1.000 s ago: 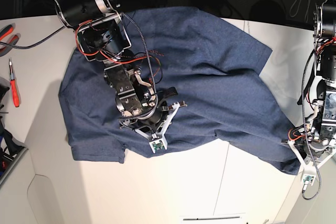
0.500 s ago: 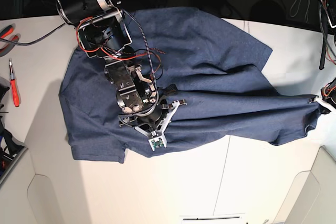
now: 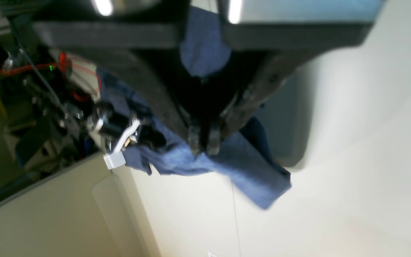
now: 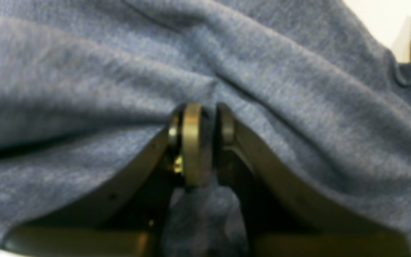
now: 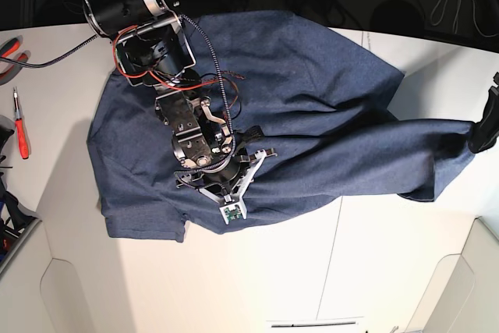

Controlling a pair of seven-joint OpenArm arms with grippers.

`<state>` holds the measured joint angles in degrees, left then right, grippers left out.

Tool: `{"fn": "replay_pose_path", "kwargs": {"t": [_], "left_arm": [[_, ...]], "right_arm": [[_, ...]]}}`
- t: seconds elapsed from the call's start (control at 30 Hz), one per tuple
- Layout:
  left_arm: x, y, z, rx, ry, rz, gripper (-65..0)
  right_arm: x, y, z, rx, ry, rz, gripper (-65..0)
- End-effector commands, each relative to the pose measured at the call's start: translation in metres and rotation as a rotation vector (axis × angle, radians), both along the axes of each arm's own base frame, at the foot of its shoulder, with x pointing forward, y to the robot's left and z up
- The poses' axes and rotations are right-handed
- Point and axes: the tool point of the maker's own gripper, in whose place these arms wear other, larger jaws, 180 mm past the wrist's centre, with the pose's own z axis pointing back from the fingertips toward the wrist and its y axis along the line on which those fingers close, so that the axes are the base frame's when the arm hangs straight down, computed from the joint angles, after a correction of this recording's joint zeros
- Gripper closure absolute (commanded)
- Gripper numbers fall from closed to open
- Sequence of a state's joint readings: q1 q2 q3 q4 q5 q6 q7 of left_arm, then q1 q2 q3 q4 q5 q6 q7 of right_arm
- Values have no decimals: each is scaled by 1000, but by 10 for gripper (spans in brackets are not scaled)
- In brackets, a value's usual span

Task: Layout the t-shirt on the table in an organized manner, then fold the t-shirt properly
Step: 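Pull the held shirt edge with the left gripper away from the right gripper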

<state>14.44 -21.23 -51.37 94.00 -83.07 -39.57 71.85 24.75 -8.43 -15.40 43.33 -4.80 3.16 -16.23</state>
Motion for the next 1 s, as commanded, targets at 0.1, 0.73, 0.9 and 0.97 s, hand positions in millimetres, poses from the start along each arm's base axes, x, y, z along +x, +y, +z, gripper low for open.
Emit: {"fn": "replay_pose_path", "kwargs": {"t": [0.1,0.73,0.9,0.97], "left_arm": [[-15,-5,4,44,22,-45,0],[-93,-139,-18,98,212,-448,0],[-87,-151,-32,139,236,-479,0],[-80,-139,-40,217,245,-429,-71]], "right_arm": [[5,-1,5,-13,2,-4,-70],[5,-1,4,-14,2,-3,-70],[5,-1,5,-14,2,-3,-70],[5,-1,4,-14,2,-4,-70]]}}
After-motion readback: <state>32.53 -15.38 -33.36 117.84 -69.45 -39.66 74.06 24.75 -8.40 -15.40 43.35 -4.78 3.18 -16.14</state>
